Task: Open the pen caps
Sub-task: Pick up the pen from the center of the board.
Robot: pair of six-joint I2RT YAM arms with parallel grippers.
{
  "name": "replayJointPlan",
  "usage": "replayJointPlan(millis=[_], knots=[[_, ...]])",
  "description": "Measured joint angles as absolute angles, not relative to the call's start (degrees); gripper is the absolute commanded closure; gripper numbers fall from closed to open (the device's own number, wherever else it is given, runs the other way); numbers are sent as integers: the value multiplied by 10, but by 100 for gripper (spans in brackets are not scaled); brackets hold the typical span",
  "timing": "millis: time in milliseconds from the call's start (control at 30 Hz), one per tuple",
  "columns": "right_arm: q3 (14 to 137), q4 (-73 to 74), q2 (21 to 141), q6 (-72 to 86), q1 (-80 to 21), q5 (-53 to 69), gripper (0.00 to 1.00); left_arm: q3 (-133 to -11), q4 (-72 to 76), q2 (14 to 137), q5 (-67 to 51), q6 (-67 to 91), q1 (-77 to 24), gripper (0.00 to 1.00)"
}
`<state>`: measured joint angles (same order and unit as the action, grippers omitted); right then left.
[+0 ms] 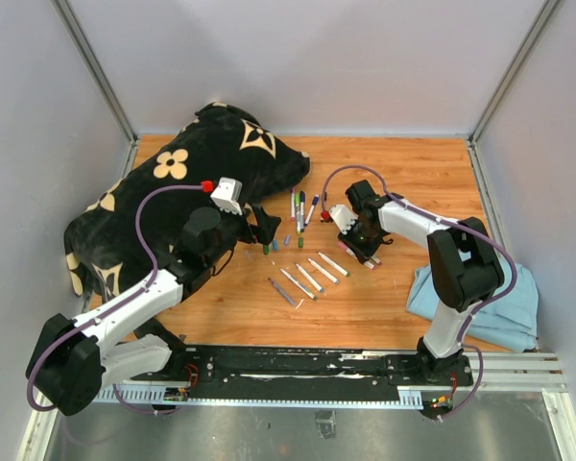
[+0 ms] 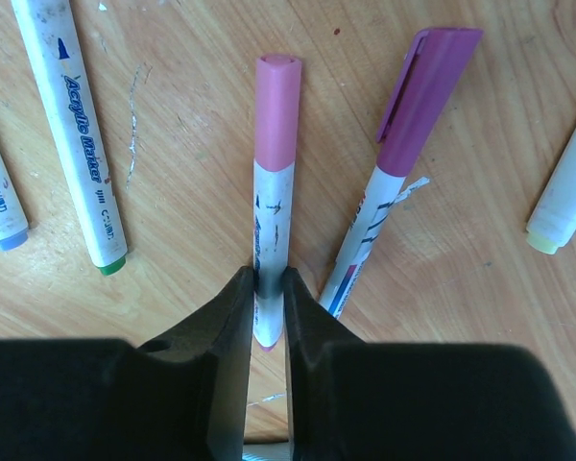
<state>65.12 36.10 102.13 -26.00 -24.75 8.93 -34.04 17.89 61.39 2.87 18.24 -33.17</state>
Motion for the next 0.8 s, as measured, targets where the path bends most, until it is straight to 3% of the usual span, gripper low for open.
replayJointPlan(millis=[300,600,800], knots=[[660,361,1031,-259,-255,79,75,-340,179,614,29,182,-332,1],[663,363,1034,-257,-262,71,93,-340,179,614,29,182,-332,1],[664,364,1034,-258,-262,71,99,-340,181,614,22,183,-332,1]])
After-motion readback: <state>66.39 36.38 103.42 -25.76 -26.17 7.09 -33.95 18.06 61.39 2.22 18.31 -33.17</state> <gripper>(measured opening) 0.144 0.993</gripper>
